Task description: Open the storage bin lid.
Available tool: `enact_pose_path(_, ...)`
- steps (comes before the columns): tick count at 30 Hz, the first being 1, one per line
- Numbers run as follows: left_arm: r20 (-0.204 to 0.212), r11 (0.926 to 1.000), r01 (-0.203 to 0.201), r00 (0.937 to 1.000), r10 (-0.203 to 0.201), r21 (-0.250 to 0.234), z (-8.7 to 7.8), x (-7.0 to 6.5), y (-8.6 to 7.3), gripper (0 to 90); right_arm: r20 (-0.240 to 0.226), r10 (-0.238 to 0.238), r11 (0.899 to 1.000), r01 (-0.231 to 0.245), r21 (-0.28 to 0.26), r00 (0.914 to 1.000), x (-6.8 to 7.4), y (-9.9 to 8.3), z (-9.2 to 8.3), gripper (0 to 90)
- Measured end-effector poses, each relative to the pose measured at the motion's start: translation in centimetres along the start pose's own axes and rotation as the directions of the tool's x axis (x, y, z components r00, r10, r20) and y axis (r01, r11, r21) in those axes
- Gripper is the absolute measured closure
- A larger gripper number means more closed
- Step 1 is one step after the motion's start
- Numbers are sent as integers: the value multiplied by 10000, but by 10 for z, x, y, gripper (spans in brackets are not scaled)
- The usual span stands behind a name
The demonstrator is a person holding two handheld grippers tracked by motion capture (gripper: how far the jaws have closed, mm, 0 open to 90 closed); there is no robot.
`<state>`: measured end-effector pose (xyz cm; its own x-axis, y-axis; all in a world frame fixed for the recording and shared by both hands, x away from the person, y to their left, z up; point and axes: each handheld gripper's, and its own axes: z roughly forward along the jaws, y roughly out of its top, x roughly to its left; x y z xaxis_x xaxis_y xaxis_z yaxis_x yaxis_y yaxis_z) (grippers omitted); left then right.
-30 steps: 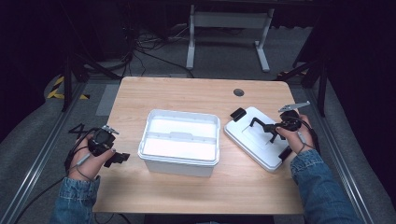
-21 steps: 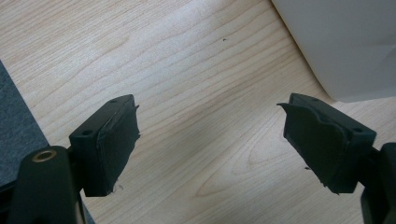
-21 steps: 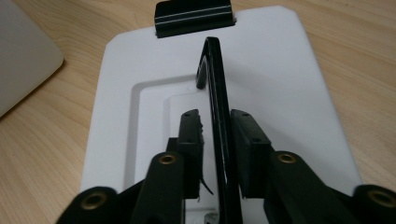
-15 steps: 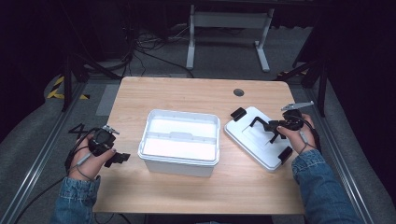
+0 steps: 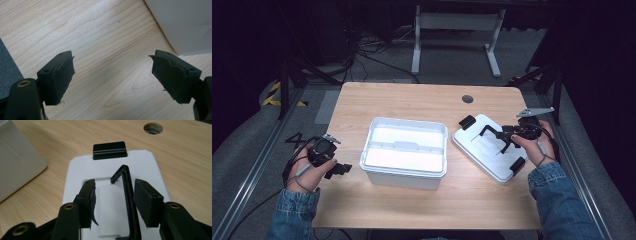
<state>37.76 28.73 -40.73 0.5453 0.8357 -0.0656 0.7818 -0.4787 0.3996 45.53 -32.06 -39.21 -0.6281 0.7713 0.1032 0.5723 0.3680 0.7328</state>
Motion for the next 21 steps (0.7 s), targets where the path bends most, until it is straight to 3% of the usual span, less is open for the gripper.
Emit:
enact_pose_path(9, -24, 10000, -10, 10000, 10, -79, -2, 1, 0, 186, -461, -617, 9978, 605, -270, 9970, 28, 5, -19, 531)
enact_pose_path(21, -31, 9999, -69, 10000, 68, -87, -1, 0, 4, 186, -1038, -944, 9949, 901, -457, 9901, 62, 1, -33, 528)
